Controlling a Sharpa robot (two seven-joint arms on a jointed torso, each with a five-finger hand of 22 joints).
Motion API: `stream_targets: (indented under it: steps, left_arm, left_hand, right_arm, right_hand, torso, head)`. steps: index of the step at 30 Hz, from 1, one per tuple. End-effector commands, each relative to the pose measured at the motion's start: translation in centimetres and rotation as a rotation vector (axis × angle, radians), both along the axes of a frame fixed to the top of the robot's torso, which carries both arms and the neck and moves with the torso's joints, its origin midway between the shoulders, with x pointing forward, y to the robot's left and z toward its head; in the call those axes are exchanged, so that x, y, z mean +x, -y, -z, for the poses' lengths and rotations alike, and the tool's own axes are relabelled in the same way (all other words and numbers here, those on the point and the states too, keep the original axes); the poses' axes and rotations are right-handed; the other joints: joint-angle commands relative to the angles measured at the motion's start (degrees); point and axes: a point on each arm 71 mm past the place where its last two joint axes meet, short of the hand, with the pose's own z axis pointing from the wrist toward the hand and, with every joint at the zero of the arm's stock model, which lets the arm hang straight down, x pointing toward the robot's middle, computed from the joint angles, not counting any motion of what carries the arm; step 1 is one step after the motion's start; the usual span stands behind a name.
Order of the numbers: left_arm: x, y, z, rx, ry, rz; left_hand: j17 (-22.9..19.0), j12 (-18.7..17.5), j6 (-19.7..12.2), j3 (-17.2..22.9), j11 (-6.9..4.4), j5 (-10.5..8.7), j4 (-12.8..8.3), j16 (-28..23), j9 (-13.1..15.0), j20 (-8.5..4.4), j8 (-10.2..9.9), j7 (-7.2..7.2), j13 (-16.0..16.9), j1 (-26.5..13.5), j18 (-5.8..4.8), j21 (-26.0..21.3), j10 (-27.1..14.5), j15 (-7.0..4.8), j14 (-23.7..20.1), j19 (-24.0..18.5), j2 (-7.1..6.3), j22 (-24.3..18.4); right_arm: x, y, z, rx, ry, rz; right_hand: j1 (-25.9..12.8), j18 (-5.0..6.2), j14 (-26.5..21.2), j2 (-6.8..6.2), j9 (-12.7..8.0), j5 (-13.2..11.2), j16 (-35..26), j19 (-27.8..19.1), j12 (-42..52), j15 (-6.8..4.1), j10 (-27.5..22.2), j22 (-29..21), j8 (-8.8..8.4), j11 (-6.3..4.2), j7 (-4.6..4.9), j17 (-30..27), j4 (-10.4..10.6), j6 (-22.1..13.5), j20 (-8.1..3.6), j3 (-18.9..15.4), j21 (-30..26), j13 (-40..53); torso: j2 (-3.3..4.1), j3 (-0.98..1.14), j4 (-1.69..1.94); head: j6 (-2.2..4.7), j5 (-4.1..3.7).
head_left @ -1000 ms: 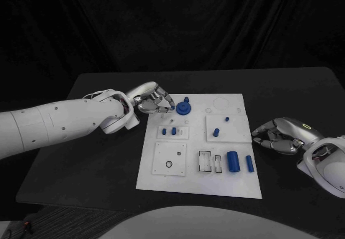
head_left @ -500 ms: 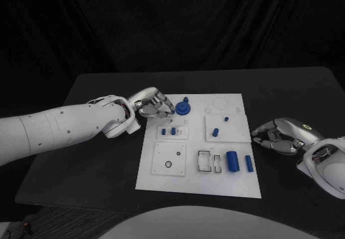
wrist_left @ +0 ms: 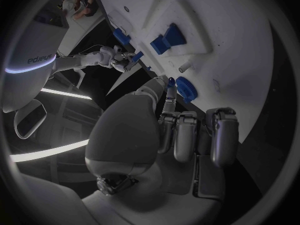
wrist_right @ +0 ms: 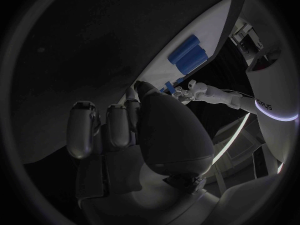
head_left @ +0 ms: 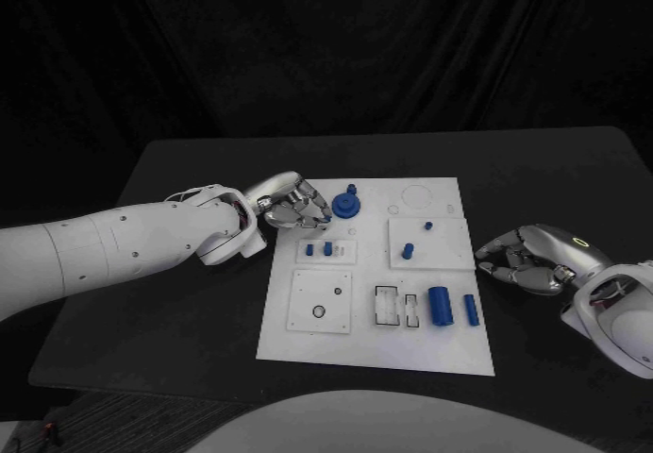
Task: Assemble the parts on the task board
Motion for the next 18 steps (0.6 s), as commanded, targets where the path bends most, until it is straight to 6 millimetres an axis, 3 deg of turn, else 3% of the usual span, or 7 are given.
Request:
stream_targets:
  steps: [1, 18]
  left_arm:
    - [-0.09, 0.22, 0.22, 0.005, -0.012, 0.022]
    - [-0.02, 0.61, 0.66, 0.01, -0.028, 0.027]
  left_hand:
    - [15.1, -0.08, 0.7, -0.36, -0.08, -0.22, 0.01, 0.15, 0.08, 0.45, 0.3, -0.35, 12.91, 0.65, -0.4, -0.07, 3.16, 0.43, 5.85, 2.04, -0.13, 13.39]
    - [15.1, -0.21, 0.67, -0.37, -0.02, -0.41, -0.02, 0.15, 0.02, 0.48, 0.21, -0.29, 12.8, 0.85, -0.36, -0.22, 2.99, 0.48, 5.85, 1.89, -0.01, 13.33]
  right_arm:
    - [-0.07, -0.02, -0.01, 0.005, 0.008, 0.0]
    - [-0.08, -0.01, 0.07, 0.013, -0.001, 0.002]
  right_hand:
    - [0.32, 0.47, 1.83, 0.43, -0.03, -0.04, -0.22, 1.29, 0.1, -0.35, 0.24, 11.51, 0.05, -0.18, 0.05, -0.02, -0.12, 0.01, 0.26, 0.36, -0.05, -25.2]
    - [0.42, 0.47, 1.82, 0.45, 0.02, 0.02, -0.25, 1.3, -0.23, -0.34, 0.13, 11.52, 0.14, -0.15, 0.05, -0.08, -0.19, 0.19, 0.27, 0.42, -0.05, -25.51]
  torso:
    - [0.02, 0.03, 0.0]
    - [0.08, 0.01, -0.06]
  head:
    - [0.01, 0.04]
    - [0.01, -0.08]
